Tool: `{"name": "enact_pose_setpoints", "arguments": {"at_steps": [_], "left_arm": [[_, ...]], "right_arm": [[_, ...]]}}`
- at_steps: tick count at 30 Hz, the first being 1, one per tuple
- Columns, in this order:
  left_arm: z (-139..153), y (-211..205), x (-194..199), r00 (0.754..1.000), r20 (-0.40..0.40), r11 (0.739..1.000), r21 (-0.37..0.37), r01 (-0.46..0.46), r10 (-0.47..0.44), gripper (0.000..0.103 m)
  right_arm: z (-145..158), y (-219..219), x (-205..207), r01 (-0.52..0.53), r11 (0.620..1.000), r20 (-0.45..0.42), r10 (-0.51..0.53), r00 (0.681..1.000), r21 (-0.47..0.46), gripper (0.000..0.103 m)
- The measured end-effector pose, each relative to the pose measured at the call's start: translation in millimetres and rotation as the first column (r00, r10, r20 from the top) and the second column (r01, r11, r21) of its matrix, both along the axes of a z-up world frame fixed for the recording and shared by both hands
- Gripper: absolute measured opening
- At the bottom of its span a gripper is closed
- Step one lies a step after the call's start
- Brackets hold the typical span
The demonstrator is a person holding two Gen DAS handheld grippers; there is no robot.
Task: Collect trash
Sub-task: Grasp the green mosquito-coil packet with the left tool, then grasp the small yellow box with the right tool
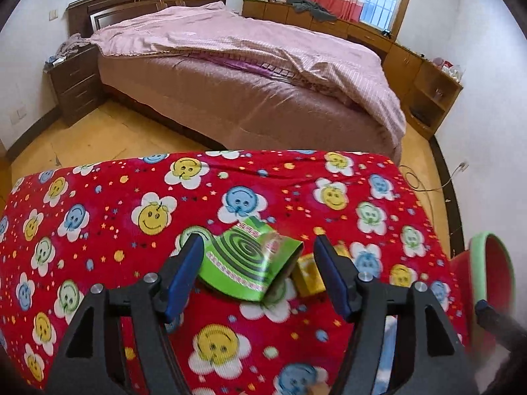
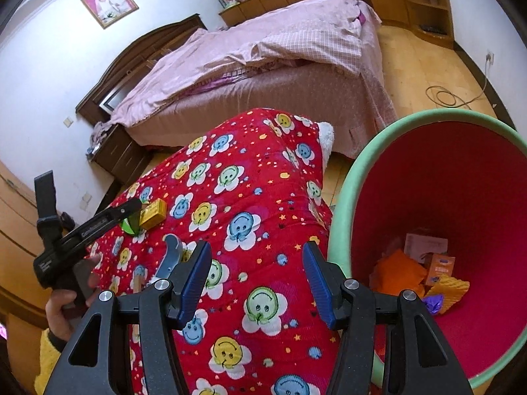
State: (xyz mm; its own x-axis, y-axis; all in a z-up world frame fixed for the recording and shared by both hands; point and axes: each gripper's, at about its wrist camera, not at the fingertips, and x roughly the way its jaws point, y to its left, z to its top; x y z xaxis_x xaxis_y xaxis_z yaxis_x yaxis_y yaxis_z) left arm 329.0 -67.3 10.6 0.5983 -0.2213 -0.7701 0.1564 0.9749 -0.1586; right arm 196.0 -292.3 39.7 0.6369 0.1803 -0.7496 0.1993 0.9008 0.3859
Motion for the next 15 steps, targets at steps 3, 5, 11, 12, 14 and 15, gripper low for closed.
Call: {"name": "enact_pose_setpoints", "arguments": {"at_steps": [3,5,11,12,14,15], "left_arm": [[-6.8,3.2,6.0,1.0,-0.004,1.0,0.012,-0.015,0.015,0.069],[-12.0,6.6,8.6,1.0,-0.019,1.0,0.009,-0.024,0.024,0.069],[-18.1,8.0,9.8,0.999,-0.024,0.999,0.023,-0.038,0.039,0.069],[-18.5,6.2,9.6,0.999,-0.023,0.999,0.036,-0.038,0.038,0.069],[-19.7,1.1,9.5,0.999,-0.015,0.997,0.067,-0.035,0.036,0.065],[-19.9,-0.1,8.7,0.999,-0.008,0.996,0.087,-0.038,0.038,0.061]], "right_arm": [[-3.5,0.9,3.0,-0.006,1.0,-0.009,0.006,1.0,0.002,0.059],[-5.1,2.7,4.9,-0.013,1.0,-0.014,0.013,1.0,0.002,0.059],[-7.4,5.0,7.7,-0.023,1.0,-0.023,0.023,0.999,0.007,0.059],[-7.2,5.6,7.9,-0.024,1.0,-0.023,0.024,0.999,0.006,0.059],[-6.5,6.7,7.3,-0.027,1.0,-0.022,0.027,0.999,0.004,0.059],[-6.1,7.0,7.1,-0.027,1.0,-0.021,0.027,0.999,0.002,0.059]]}}
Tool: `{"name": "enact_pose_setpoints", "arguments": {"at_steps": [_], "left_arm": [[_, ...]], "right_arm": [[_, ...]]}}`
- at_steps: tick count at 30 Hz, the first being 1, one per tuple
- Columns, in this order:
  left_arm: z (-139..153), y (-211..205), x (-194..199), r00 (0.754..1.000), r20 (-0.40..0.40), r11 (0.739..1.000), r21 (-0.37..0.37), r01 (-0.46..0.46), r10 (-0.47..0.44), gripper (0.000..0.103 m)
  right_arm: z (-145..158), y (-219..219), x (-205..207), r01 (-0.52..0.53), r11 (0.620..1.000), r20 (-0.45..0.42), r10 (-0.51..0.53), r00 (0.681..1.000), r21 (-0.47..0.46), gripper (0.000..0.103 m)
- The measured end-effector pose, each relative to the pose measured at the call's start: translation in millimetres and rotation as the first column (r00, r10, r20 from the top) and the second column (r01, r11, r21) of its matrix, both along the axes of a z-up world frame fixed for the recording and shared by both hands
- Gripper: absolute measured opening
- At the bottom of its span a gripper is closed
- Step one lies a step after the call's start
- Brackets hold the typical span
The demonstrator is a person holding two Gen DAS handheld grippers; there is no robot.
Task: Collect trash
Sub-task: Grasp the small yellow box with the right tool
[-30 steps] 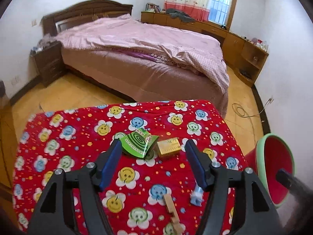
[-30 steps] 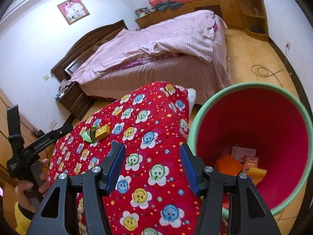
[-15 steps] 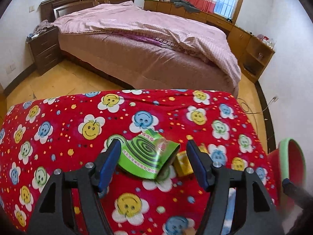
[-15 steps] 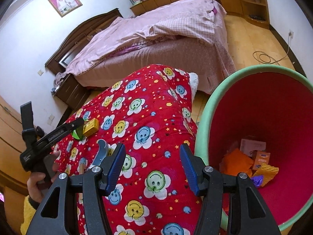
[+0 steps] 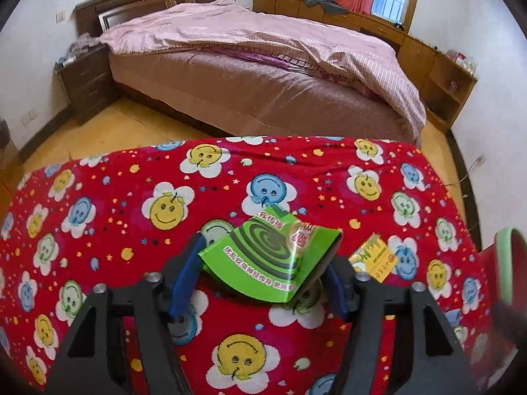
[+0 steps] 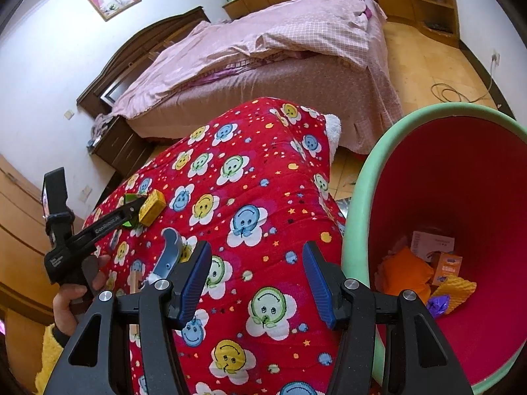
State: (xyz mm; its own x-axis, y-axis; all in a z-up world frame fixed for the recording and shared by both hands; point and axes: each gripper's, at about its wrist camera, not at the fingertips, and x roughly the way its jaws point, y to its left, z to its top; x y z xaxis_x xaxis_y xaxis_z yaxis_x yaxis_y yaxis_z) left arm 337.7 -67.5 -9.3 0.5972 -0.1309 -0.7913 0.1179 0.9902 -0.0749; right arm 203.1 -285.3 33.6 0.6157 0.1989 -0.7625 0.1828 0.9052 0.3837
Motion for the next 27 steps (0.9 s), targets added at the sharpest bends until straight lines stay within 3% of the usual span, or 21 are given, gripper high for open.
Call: {"name": "enact_pose_setpoints", "arguments": {"at_steps": [8,18,22,27], "left_arm": [[11.9,15.0,-16.7,1.0,0.008,1.0,-0.027,-0.001,0.001,0.059],[28.4,74.1,-62.5,0.989,0.038,0.984,-0.116,-0.136,0.141,0.059],[27.4,91.3,-73.3,0.975,0.047,0.971,-0.115,-0.209,0.215,0.059],[20.7,103.0,-77.9,0.968,0.061,0.965,-0.112,-0.237,0.245,0.059]], "right_arm": [[9.1,11.2,3.4,-0.024,0.999,0.008,0.025,1.0,-0.028,0.059],[22.6,59.8,22.1,-0.123,0.989,0.029,0.126,0.992,-0.087,0.059],[19.8,85.9,36.0,-0.164,0.981,0.021,0.167,0.986,-0.104,0.059],[13.2,113.1,55.6,-0.208,0.97,0.005,0.21,0.978,-0.125,0.059]]}}
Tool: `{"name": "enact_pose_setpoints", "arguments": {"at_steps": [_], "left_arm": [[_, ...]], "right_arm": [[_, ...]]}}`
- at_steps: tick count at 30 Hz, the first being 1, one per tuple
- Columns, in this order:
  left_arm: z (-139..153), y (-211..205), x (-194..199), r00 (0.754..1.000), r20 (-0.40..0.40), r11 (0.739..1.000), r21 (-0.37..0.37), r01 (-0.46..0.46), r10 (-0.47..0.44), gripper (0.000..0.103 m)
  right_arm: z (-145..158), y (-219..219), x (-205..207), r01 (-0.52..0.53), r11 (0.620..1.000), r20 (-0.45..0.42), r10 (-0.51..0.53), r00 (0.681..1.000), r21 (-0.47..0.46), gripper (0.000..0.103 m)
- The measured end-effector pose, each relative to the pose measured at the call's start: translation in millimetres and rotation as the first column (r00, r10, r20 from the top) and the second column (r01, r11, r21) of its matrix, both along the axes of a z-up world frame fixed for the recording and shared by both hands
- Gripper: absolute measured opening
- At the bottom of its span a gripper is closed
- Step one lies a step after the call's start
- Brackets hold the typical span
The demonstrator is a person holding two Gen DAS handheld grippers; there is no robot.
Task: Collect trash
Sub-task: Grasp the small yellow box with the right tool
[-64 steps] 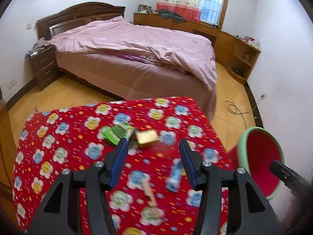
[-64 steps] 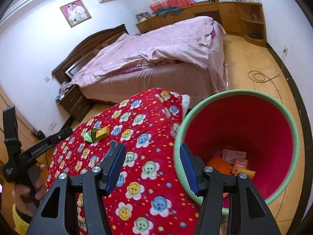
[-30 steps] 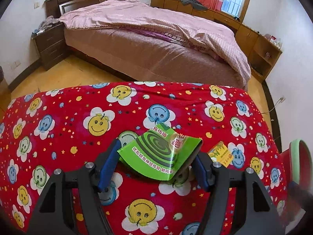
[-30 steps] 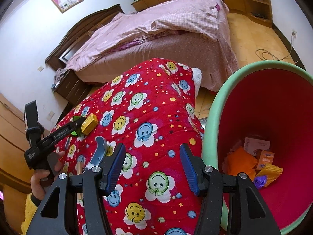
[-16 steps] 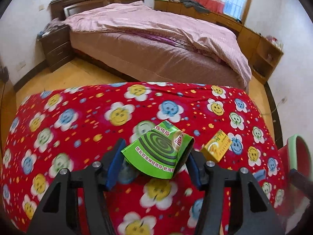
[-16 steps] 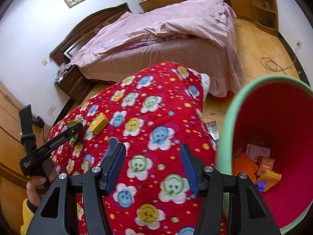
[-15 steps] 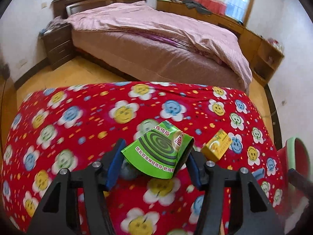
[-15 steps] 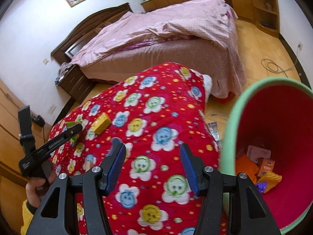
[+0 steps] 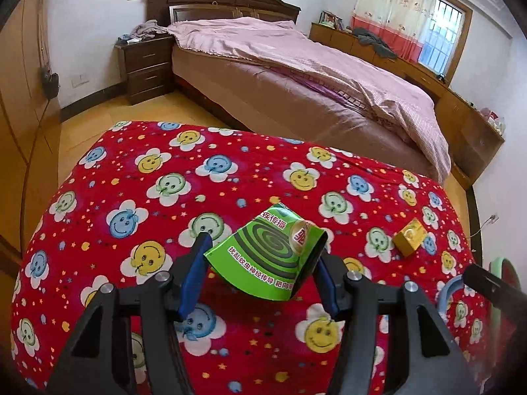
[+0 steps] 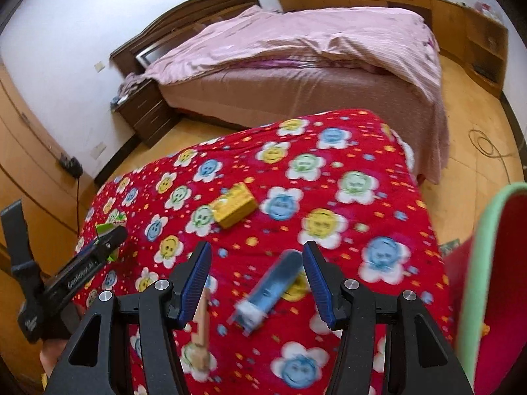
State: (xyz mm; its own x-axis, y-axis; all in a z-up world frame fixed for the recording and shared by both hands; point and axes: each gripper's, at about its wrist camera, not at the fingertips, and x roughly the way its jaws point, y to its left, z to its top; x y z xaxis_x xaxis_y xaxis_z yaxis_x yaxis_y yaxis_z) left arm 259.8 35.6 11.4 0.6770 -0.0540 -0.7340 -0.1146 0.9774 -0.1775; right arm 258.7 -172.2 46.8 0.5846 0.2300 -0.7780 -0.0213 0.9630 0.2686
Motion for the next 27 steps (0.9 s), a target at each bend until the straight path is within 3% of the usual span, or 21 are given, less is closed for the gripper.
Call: {"name": "enact_pose_setpoints", "arguments": {"at_steps": [3,14,21,22,23,27], "left_arm": [[-6.5,5.0,2.1,1.0,-0.016,0.999,-0.045,-0.007,0.006,0.059],[-14.9,15.4,-0.8,0.999,-0.028,0.997,-0.074,-0.026,0.024,0.059],[-14.1,18.5,-2.6,0.999,-0.025,0.996,-0.085,-0.034,0.032,0.059],[-14.1,18.3,-2.7,0.999,-0.024,0.996,-0.085,-0.034,0.032,0.059],[-14.0,18.3,-2.8,0.999,-0.023,0.996,-0.084,-0.034,0.032,0.059],[-13.9,18.8,-3.0,0.999,-0.013,0.996,-0.088,-0.034,0.033,0.059]], "right_arm": [[-5.6,15.9,13.3,-0.02,0.999,0.001,0.02,1.0,-0.038,0.059],[-31.4,46.5,63.0,-0.065,0.98,-0.038,0.059,0.998,-0.189,0.059],[-41.4,58.2,68.4,-0.087,0.971,-0.028,0.082,0.996,-0.222,0.058],[-41.6,59.5,67.5,-0.085,0.97,-0.024,0.082,0.996,-0.229,0.056],[-41.5,61.9,66.3,-0.078,0.967,-0.021,0.076,0.997,-0.243,0.048],[-38.8,62.7,61.7,-0.076,0.968,-0.021,0.073,0.997,-0.239,0.048]]}}
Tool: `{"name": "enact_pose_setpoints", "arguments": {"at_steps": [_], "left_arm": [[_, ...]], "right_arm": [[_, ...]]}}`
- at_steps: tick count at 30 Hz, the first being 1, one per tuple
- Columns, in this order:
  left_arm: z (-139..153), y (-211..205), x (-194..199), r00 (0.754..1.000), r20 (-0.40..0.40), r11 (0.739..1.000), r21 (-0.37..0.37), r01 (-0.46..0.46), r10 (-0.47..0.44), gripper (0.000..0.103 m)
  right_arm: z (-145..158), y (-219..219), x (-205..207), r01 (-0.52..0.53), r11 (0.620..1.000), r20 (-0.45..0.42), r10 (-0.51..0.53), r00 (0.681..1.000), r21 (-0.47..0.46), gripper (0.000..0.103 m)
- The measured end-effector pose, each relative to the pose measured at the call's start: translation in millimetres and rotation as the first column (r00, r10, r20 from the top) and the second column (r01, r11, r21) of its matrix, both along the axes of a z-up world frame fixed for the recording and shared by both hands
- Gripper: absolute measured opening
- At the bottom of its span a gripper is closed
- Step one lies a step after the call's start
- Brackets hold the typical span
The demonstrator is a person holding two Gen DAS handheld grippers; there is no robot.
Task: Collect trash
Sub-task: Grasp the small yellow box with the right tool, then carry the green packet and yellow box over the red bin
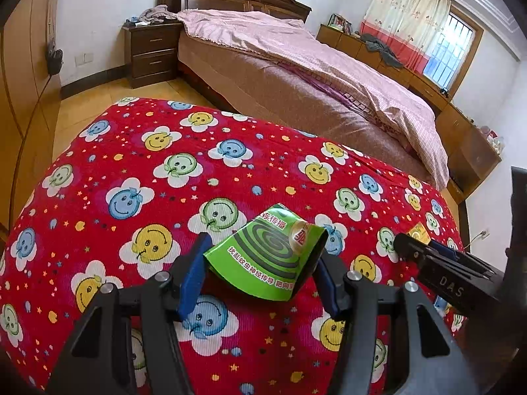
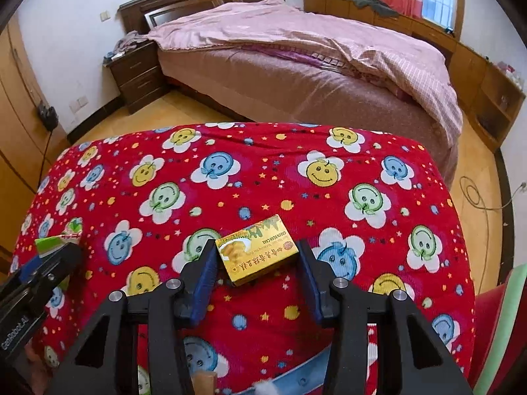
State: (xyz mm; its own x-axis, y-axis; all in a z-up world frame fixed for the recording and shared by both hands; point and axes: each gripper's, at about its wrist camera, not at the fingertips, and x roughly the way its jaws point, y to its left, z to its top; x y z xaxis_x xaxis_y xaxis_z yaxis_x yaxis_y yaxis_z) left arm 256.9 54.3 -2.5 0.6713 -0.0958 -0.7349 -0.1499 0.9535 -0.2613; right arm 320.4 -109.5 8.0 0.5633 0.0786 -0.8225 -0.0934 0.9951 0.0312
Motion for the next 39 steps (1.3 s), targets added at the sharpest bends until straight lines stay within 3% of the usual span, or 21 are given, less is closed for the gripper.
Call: {"name": "enact_pose_setpoints", "arguments": {"at_steps": [13,23,26,33,39], "left_arm": [[11.9,1.4,-4.7,0.999,0.052,1.0,-0.012,-0.009,0.01,0.059],[45.7,-6.7,-14.6,0.995,0.1,1.0,0.009,0.016,-0.017,0.059],[63.2,-11.1,-22.6,0.994,0.105,0.998,-0.034,0.047,-0.043,0.059],[91.3,-43.0,-54.8,0.983,0.125,0.989,-0.035,0.142,-0.137,0.059],[106.1,-85.3,-80.4,0.957,0.12,0.956,-0.101,0.276,-0.264,0.059]], "right_arm": [[55.8,-27.3,-85.3,0.04,0.993,0.094,-0.051,0.994,0.115,0.048],[70.2,-90.4,-168.3,0.202,0.954,0.119,-0.232,0.966,0.221,0.048],[68.1,-111.9,-189.6,0.275,0.929,0.105,-0.308,0.946,0.249,0.048],[63.2,-146.3,-224.8,0.329,0.899,0.091,-0.368,0.925,0.287,0.048],[68.6,-178.0,-256.0,0.363,0.874,0.119,-0.417,0.901,0.323,0.048]]}}
